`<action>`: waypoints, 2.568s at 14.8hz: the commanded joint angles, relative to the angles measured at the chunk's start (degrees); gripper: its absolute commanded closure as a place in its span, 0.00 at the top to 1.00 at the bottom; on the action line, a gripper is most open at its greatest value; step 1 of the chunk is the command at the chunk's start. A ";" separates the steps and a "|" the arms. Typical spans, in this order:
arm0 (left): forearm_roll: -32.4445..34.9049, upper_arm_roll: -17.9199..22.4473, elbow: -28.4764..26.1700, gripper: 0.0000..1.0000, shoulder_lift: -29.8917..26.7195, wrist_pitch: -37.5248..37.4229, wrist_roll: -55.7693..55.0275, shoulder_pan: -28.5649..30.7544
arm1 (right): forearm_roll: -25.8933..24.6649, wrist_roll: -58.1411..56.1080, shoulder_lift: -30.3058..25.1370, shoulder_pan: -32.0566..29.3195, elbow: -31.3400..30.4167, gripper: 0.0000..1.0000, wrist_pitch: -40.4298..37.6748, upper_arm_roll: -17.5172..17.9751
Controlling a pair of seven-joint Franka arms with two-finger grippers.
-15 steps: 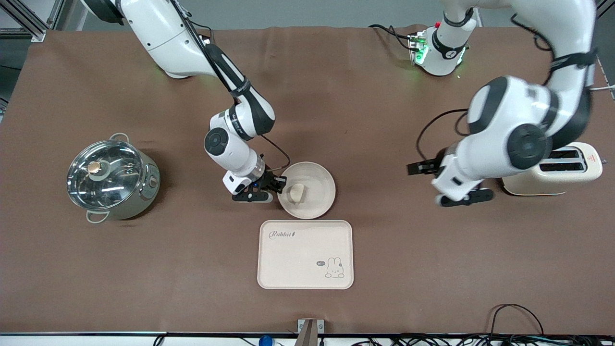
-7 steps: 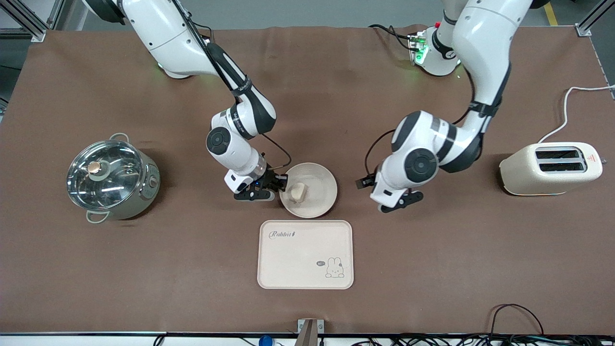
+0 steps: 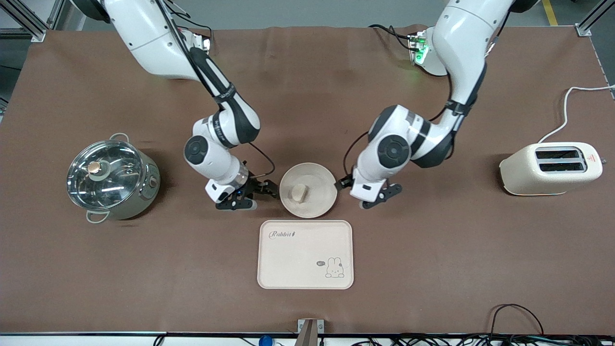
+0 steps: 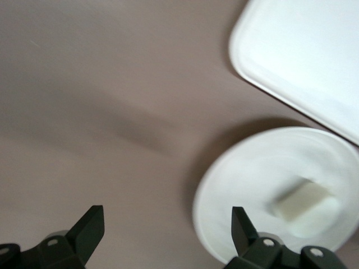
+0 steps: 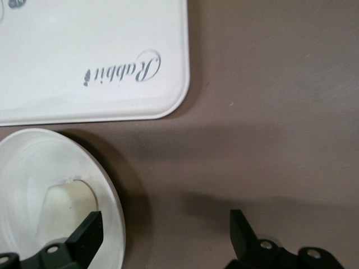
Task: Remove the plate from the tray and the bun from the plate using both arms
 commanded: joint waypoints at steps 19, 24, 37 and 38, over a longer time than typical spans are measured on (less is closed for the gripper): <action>0.52 1.13 14.08 0.00 18.13 22.17 -8.70 -11.25 | -18.04 -9.74 -36.08 -32.24 8.42 1.00 -54.70 -0.85; 0.52 2.97 13.73 0.00 9.79 9.11 -8.78 -4.85 | -22.97 -9.21 -35.47 -34.63 16.75 1.00 -54.80 -0.76; 7.39 2.36 10.56 0.07 11.27 -8.95 6.67 25.04 | -27.19 -6.93 -35.11 -30.50 21.00 1.00 -58.49 -0.06; 7.12 2.36 10.56 0.23 11.53 -8.51 8.08 25.31 | -27.19 -6.84 -35.11 -30.85 20.91 1.00 -58.49 -0.14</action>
